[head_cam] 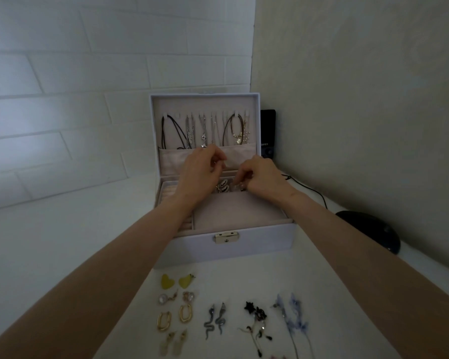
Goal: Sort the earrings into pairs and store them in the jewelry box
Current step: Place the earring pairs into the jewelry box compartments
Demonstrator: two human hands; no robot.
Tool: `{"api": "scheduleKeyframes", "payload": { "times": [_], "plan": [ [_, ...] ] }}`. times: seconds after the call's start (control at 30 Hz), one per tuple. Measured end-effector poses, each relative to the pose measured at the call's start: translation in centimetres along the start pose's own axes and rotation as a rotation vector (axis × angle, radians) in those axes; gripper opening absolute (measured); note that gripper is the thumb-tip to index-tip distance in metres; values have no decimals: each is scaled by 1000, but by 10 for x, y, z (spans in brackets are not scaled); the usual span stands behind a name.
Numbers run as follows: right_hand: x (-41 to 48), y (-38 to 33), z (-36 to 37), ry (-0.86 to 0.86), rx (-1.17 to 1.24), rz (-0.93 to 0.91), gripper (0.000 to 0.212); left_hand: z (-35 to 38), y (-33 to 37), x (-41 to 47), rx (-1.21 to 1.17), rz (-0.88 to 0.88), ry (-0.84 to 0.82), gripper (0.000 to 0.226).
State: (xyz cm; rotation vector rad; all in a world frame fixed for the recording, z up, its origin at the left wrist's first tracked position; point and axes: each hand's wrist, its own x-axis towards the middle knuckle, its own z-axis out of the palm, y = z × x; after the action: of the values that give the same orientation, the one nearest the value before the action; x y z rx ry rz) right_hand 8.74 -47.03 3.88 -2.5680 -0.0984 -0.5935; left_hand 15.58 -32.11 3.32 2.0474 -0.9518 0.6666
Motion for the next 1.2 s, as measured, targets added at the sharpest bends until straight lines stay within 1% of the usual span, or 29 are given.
{"api": "scheduleKeyframes", "payload": {
  "times": [0.27, 0.43, 0.53, 0.6, 0.63, 0.73, 0.83, 0.9, 0.97, 1.1, 1.13, 1.2],
  "plan": [
    [1, -1, -2, -33, -16, -10, 21, -1, 1, -1, -15, 15, 9, 11],
    [-1, -3, -2, -5, -15, -36, 29, 0, 0, 0, -10, 16, 4, 11],
    [0, 0, -1, 78, 67, -17, 33, -1, 4, -1, -5, 6, 24, 13],
    [-1, 2, -3, 170, 122, 32, 30, -1, 6, -1, -2, -23, 32, 13],
    [-1, 3, -4, 184, 128, 61, 27, -2, 6, 0, 16, -43, 19, 13],
    [-1, 10, -5, 107, 20, 79, 18, -6, 5, 4, 92, -119, -42, 13],
    [1, 12, -1, 17, -182, 11, 19, -14, 4, 1, 113, -158, -50, 14],
    [3, 10, 1, -19, -284, 6, 20, -19, 3, -4, 113, -169, -73, 14],
    [3, 8, 1, -13, -309, 13, 21, -23, 0, -10, 109, -168, -89, 14],
    [0, 7, -1, 0, -272, 30, 22, -30, 1, -14, 147, -123, -101, 19],
    [-1, 7, -1, 2, -265, 33, 22, -30, 5, -13, 169, -101, -140, 23],
    [-2, 5, -2, 9, -261, 36, 22, -28, 14, -12, 276, -27, -276, 31]
  ]
}}
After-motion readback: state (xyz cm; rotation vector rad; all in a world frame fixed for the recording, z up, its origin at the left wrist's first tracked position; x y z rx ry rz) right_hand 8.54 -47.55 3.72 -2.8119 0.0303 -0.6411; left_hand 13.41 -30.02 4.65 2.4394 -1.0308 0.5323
